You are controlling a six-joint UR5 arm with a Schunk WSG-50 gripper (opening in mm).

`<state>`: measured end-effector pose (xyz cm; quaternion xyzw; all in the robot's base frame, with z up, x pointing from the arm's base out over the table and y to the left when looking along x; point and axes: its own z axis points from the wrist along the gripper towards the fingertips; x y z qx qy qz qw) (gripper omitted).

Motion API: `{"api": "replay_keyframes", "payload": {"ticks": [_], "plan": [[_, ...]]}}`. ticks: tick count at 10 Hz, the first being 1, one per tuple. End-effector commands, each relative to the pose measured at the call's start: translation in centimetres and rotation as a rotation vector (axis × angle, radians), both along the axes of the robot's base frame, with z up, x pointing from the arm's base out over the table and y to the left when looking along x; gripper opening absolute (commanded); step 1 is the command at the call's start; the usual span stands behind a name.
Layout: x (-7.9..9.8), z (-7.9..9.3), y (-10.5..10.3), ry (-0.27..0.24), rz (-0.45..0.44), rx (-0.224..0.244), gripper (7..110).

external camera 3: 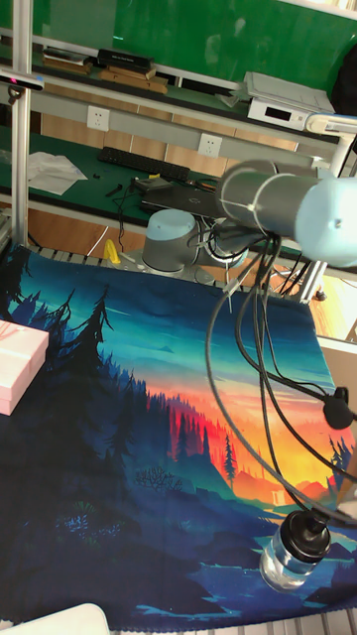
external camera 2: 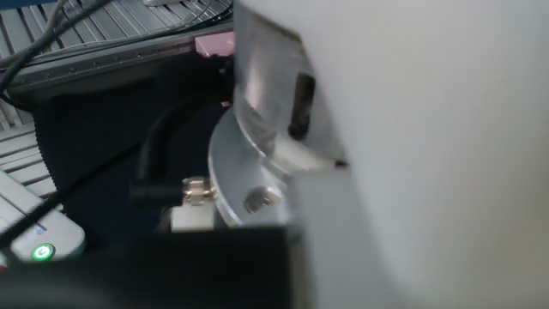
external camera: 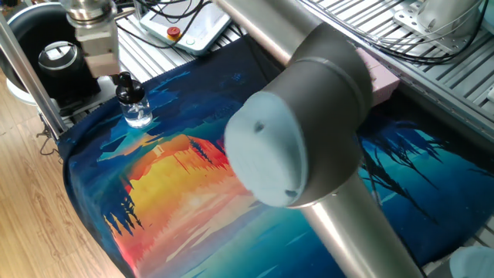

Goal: Unscrew the lid from the jar

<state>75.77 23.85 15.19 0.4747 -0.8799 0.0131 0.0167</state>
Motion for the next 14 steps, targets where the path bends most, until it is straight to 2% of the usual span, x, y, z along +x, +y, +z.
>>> {"api": "replay_keyframes", "payload": {"ticks": [1,2,4,5,6,8,9,11,12,14], "plan": [[-0.7,0.7,0.7,0.008,-0.203,-0.014,44],[-0.4,0.3,0.2,0.003,-0.212,-0.015,44],[-0.1,-0.8,0.8,-0.005,-0.250,0.075,44],[-0.3,-1.1,0.4,-0.012,-0.251,0.087,44],[-0.5,-1.3,0.3,-0.019,-0.261,0.095,44],[-0.1,-1.2,-0.4,-0.044,-0.307,0.065,44],[-0.1,-1.1,-0.2,-0.044,-0.331,0.073,44],[-1.1,-0.3,-0.3,-0.048,-0.345,0.078,44],[-1.3,0.0,-0.9,-0.058,-0.335,0.072,44],[-0.7,0.0,-0.8,-0.066,-0.348,0.098,44]]}}
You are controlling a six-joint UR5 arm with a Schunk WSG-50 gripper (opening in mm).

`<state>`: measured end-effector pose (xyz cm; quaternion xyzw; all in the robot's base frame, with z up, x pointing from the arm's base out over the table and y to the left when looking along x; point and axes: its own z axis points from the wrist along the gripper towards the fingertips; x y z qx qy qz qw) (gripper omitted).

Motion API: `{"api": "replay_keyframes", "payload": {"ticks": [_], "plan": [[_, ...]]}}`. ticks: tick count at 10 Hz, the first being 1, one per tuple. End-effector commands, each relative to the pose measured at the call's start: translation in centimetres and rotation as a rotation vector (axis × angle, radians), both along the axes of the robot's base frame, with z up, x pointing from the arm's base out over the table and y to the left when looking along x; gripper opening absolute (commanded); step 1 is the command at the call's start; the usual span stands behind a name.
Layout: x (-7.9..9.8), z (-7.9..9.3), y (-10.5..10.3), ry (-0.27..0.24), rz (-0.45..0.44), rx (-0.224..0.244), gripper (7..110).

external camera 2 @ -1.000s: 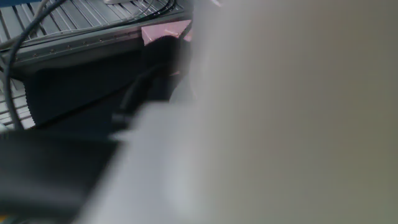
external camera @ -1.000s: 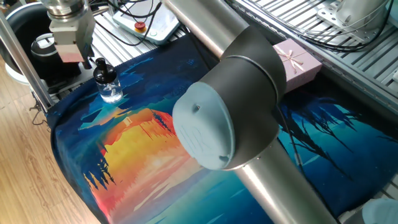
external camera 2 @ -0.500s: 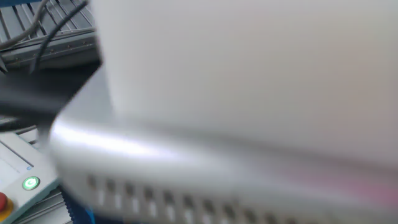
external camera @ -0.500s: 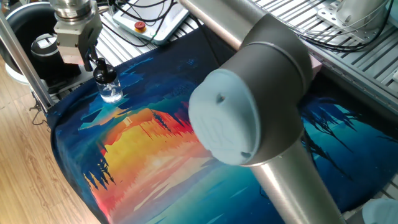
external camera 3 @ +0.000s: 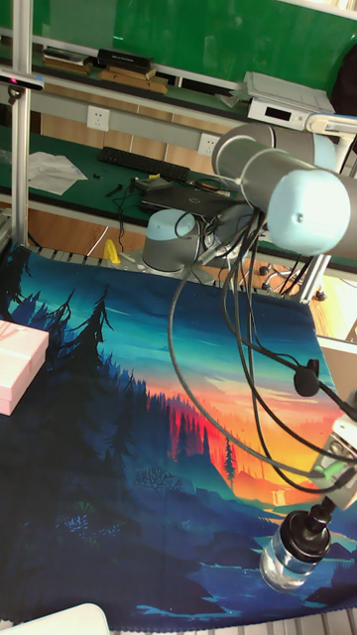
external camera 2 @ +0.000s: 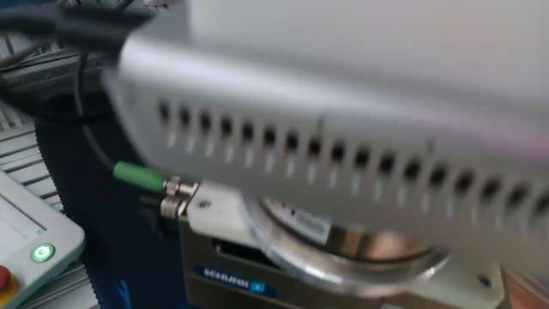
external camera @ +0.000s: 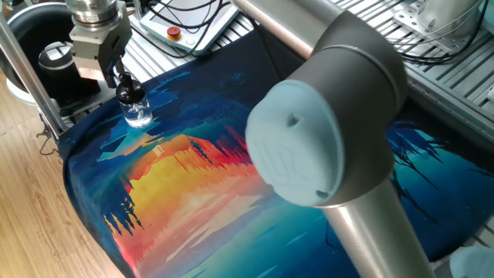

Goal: Unscrew the lid from the jar

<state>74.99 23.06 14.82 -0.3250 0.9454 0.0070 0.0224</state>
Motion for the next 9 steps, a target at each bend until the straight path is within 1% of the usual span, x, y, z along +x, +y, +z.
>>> {"api": "replay_keyframes", "payload": {"ticks": [1,2,4,5,7,9], "plan": [[0.9,-0.1,-0.9,-0.026,-0.032,0.011,44],[1.7,-0.8,-1.0,-0.038,-0.034,0.028,44],[1.9,-1.9,-1.6,-0.046,-0.021,0.041,44],[1.9,-2.3,-2.0,-0.050,-0.010,0.035,44],[1.6,-2.5,-2.0,-0.051,-0.007,0.051,44],[1.7,-2.7,-1.9,-0.054,-0.017,0.050,44]]}}
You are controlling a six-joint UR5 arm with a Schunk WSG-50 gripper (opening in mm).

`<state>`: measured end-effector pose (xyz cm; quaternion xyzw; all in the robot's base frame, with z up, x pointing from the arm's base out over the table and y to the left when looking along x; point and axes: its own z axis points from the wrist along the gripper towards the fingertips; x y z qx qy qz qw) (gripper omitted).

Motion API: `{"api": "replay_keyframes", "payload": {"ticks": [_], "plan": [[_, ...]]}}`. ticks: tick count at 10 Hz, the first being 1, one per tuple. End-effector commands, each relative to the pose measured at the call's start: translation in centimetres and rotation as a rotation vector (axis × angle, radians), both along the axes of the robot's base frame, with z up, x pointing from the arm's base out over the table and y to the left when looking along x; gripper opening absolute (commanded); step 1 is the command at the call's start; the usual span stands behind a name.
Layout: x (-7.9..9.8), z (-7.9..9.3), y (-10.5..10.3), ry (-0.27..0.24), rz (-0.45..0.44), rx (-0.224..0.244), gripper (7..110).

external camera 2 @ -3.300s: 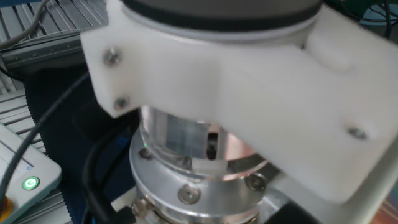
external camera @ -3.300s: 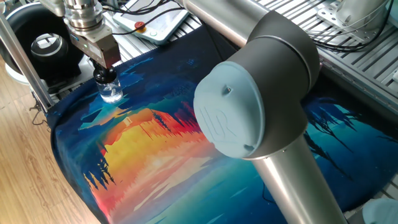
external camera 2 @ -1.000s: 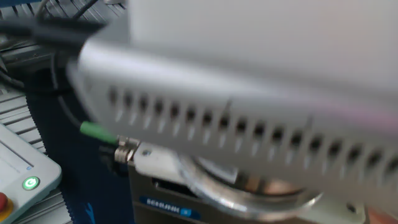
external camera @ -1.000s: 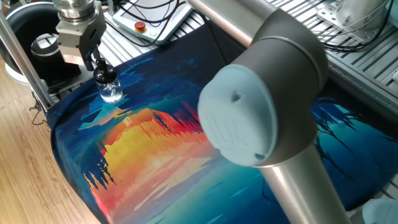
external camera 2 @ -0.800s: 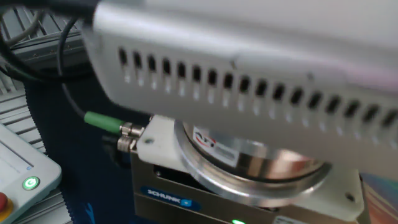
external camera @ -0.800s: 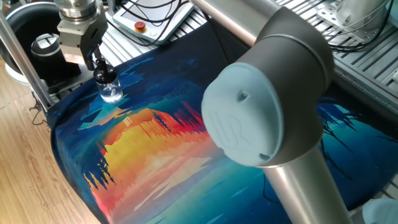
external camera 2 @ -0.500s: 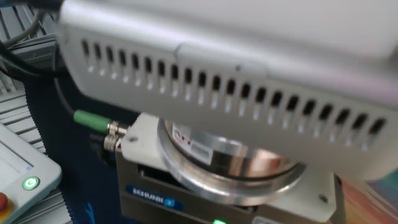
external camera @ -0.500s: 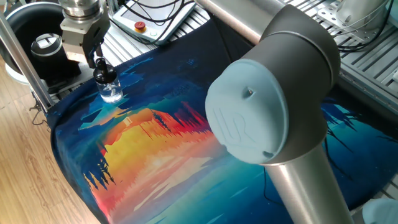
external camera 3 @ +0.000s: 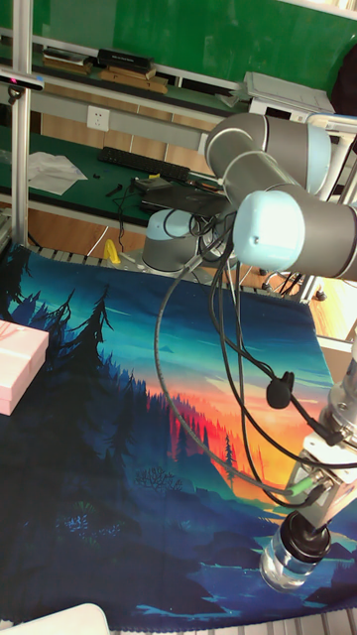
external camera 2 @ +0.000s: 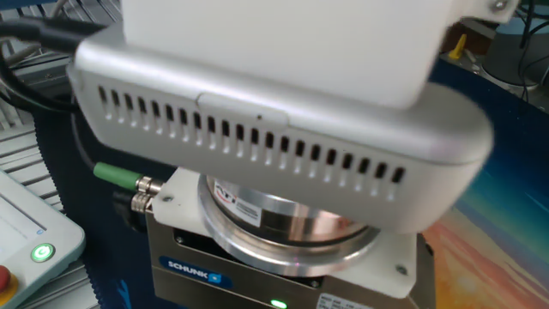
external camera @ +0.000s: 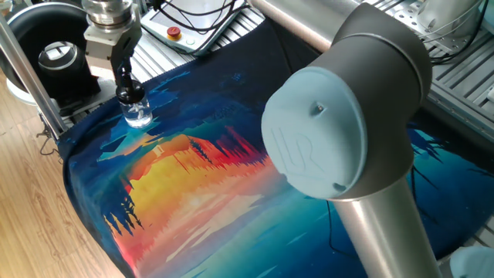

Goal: Unscrew the lid from the jar

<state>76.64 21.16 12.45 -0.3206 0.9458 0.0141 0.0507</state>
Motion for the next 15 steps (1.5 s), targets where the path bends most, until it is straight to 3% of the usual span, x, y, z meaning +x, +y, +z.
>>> {"api": "replay_keyframes", "payload": {"ticks": [1,5,6,10,15], "plan": [[0.14,-0.45,0.01,-0.008,-0.011,0.013,44],[0.07,-0.91,0.16,-0.008,-0.017,-0.001,44],[0.06,-0.97,0.27,-0.008,-0.015,0.001,22],[-0.20,-1.41,0.55,-0.010,-0.008,0.006,22],[-0.56,-0.94,0.04,0.022,0.103,-0.003,22]]}}
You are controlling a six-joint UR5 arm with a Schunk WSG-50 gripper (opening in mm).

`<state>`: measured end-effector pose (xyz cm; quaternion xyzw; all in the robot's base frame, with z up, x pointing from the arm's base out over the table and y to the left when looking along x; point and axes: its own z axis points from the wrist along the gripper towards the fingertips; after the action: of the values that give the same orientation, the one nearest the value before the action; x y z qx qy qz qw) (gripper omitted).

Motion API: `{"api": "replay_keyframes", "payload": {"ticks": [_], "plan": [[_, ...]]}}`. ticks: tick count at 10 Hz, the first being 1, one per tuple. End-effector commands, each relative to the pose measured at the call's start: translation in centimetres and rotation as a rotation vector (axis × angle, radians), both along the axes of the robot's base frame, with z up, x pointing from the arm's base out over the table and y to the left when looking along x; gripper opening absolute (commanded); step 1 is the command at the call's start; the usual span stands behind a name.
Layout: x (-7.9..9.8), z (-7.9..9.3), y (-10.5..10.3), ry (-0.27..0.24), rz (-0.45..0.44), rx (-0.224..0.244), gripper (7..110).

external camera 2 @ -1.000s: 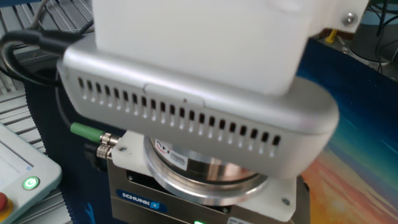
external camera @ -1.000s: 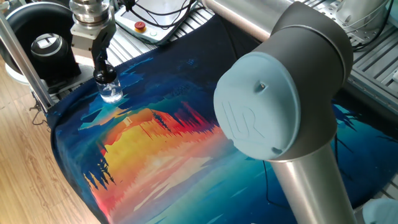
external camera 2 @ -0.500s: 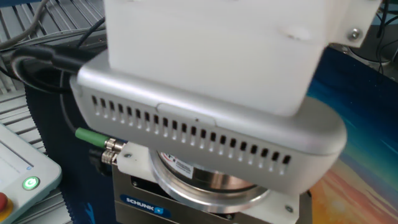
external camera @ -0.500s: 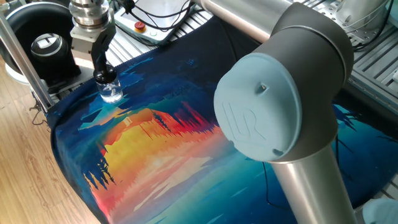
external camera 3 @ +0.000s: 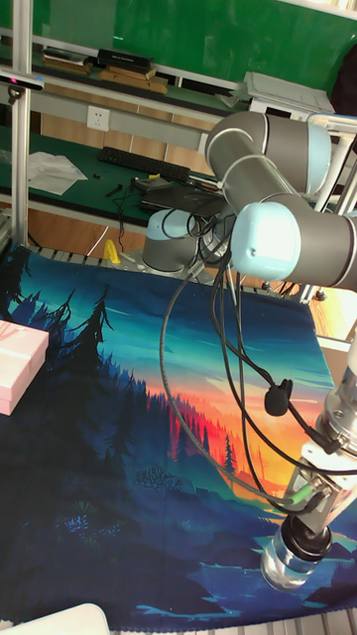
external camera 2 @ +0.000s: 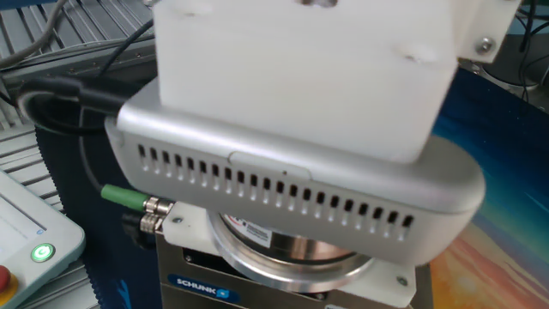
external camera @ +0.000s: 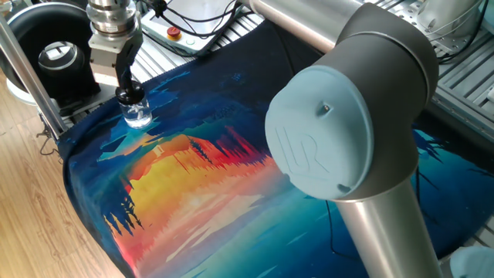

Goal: Unscrew the lid from the jar

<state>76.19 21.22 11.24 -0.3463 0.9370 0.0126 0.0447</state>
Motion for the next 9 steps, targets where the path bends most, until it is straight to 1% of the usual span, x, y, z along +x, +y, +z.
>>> {"api": "replay_keyframes", "payload": {"ticks": [1,5,9], "plan": [[-0.01,0.12,0.09,0.016,0.065,0.007,22],[0.04,0.10,-0.38,0.031,0.108,-0.037,22],[0.07,0.25,-0.53,0.046,0.149,-0.070,22]]}}
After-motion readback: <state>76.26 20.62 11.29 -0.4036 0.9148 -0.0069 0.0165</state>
